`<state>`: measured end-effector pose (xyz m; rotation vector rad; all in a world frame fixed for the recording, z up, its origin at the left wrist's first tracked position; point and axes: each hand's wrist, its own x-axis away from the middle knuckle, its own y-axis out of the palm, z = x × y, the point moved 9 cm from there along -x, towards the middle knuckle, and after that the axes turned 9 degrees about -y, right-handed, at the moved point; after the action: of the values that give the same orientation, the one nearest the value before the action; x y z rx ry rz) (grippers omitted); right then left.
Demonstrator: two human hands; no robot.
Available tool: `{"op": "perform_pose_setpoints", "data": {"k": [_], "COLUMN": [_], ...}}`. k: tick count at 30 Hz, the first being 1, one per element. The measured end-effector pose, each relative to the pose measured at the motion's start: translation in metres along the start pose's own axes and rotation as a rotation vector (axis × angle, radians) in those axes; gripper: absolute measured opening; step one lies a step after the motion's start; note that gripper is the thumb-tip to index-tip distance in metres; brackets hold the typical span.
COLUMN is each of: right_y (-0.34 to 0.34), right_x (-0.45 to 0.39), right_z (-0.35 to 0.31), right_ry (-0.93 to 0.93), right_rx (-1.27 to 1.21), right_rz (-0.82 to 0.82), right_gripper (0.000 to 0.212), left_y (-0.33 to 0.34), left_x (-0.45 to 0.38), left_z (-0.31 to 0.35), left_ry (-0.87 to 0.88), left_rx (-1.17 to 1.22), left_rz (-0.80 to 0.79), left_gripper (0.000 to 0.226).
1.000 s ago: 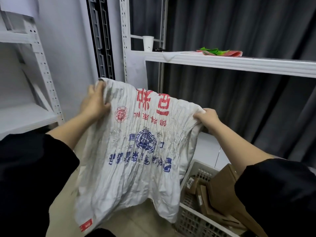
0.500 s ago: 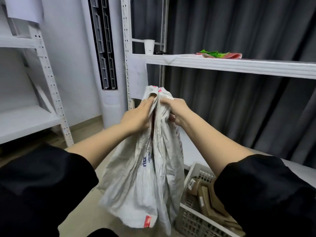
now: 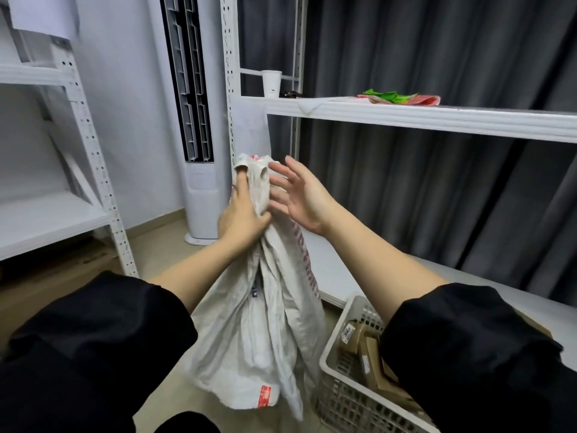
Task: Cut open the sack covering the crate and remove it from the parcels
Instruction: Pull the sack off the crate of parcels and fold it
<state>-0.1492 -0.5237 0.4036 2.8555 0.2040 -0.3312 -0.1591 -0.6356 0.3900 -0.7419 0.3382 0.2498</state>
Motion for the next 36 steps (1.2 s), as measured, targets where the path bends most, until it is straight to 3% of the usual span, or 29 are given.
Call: {"op": "perform_pose_setpoints", "data": {"k": [4,7,9,11,15,17,19,23,25,30,33,36], "right_y": [-0.052,-0.086,-0.079,-0.050,-0.008,-0.022,-0.044,-0.093,-0.108,-0.109,-0.110,-0.115], "right_x": [0.011,0.030,0.045,0.058,0.083,0.089,0.082,0.047,0.035,0.013,0.013,0.017], "right_z": [0.013,0.064,0.106,0.148,0.211,0.220,0.215,0.148,0.113,0.034,0.002,-0.023], "right_ry": [-0.164,-0.028,0.046,0.067,0.122,0.252,0.314,0.190,0.126,-0.040,-0.089,-0.118], "right_rx": [0.478,0.641,0.706,0.838,1.457,1.574,1.530,1.008,0.741,0.472,0.379,0.316], "right_rz": [0.234,0.356,0.324,0.150,-0.557,-0.748,-0.674,-0.017,0.166,0.243,0.261,0.216], "right_gripper": [0.048,0.079,0.086,0.077,0.087,0.082,0.074,0.075,0.080,0.099,0.119,0.120], "left_y": [-0.027,-0.046,-0.056,-0.059,-0.050,-0.046,-0.051,-0.067,-0.071,-0.070,-0.072,-0.075], "left_x": [-0.023,-0.038,-0.049,-0.057,-0.051,-0.049,-0.055,-0.069,-0.072,-0.068,-0.059,-0.053], "left_z": [-0.012,-0.002,0.007,0.014,0.022,0.020,0.013,-0.008,-0.013,-0.016,-0.009,0.000], "left_ry": [-0.087,-0.066,-0.060,-0.078,-0.046,-0.030,-0.059,-0.127,-0.149,-0.139,-0.139,-0.115], "left_rx": [0.131,0.334,0.474,0.579,0.619,0.656,0.691,0.745,0.775,0.690,0.672,0.730], "left_rz": [0.090,0.078,0.076,0.074,0.065,0.050,0.033,0.012,-0.007,-0.020,0.066,0.164], "left_gripper": [0.084,0.083,0.083,0.081,0.076,0.076,0.077,0.069,0.060,0.055,0.042,0.036]}}
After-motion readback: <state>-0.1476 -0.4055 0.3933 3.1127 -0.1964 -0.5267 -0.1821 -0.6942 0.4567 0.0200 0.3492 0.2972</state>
